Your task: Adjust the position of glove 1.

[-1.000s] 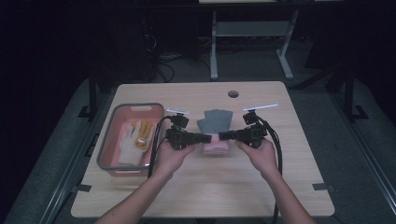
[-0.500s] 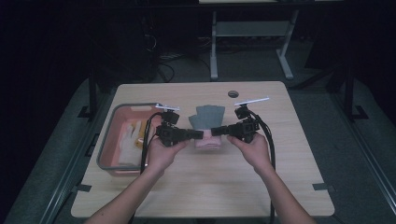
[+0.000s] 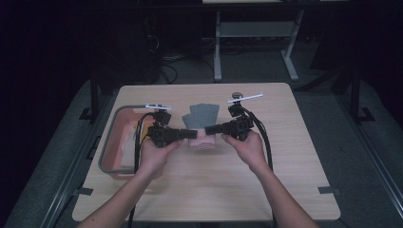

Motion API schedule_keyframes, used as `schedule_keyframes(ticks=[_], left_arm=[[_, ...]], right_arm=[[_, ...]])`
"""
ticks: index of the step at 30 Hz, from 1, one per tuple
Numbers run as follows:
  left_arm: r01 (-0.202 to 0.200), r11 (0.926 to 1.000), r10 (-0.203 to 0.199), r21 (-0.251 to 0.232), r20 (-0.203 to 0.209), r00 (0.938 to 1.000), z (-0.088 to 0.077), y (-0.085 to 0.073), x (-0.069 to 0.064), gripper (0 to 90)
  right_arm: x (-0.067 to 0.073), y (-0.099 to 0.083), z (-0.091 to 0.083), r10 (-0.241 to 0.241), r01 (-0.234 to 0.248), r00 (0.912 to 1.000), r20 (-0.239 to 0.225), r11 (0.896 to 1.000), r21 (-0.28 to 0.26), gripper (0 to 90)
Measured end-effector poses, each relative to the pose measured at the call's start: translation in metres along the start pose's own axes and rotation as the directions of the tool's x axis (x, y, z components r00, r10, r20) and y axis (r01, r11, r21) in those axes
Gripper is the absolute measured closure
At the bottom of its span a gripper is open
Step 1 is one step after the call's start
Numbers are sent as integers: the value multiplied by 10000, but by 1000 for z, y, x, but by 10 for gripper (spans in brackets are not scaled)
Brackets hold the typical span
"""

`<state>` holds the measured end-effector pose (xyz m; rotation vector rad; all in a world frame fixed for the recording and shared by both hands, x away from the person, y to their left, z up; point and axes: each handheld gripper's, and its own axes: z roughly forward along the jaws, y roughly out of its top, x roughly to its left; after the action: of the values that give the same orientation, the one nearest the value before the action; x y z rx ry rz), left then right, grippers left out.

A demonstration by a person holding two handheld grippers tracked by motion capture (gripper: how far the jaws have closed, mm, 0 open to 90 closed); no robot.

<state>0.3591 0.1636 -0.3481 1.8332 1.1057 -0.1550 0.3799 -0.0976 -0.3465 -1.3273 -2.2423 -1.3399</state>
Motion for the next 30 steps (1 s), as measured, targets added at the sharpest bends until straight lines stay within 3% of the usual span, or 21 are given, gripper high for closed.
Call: schedule_keyframes(ticks=[30], left_arm=[[257,9986,-282,-458,-548,9981,-53,-3,28,686]], right_arm=[[31,30,47,-498,513,9972,-557,9984,251,699]])
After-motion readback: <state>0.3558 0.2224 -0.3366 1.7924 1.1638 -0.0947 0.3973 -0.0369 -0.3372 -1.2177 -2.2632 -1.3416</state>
